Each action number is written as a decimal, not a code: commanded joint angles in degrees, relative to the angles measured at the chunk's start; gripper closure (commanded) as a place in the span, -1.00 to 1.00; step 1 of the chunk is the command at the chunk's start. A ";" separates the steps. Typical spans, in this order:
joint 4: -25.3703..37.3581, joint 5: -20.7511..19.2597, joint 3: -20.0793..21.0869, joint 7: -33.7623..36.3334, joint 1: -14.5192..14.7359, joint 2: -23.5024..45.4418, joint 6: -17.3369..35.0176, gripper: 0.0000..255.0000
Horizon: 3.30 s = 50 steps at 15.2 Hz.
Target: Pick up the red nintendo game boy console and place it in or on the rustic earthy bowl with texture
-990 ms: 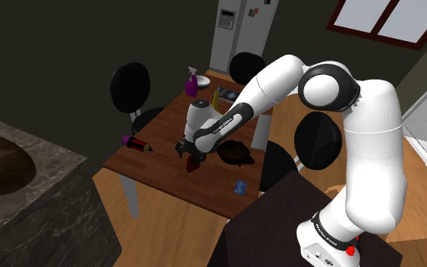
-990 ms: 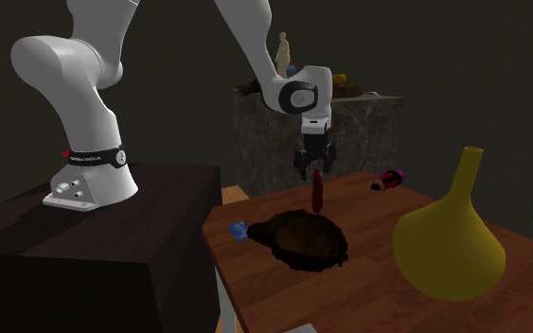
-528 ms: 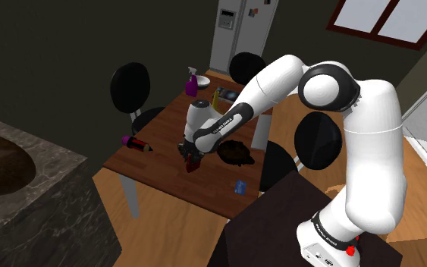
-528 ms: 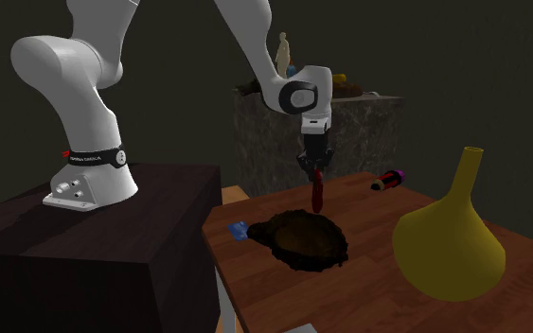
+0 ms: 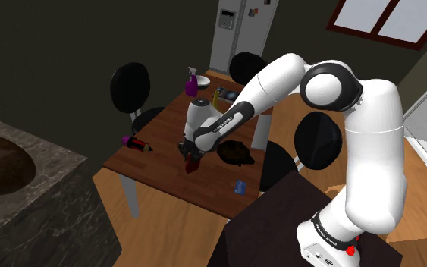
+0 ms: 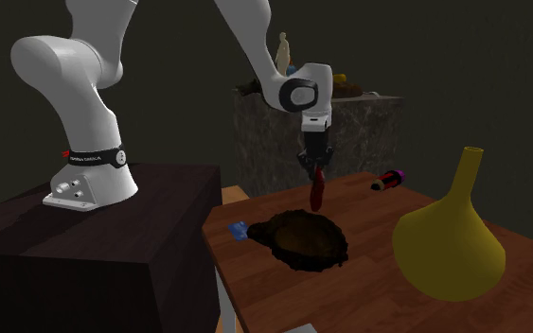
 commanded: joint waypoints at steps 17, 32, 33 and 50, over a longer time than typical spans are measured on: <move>-1.25 3.90 3.26 -2.55 -2.47 -10.98 -9.62 1.00; -1.17 7.45 4.68 -5.81 -4.62 -19.06 -17.46 1.00; -2.74 8.09 4.54 -7.24 -5.62 -20.42 -17.18 1.00; -19.11 15.97 -3.80 -33.65 -19.00 -36.97 -17.27 1.00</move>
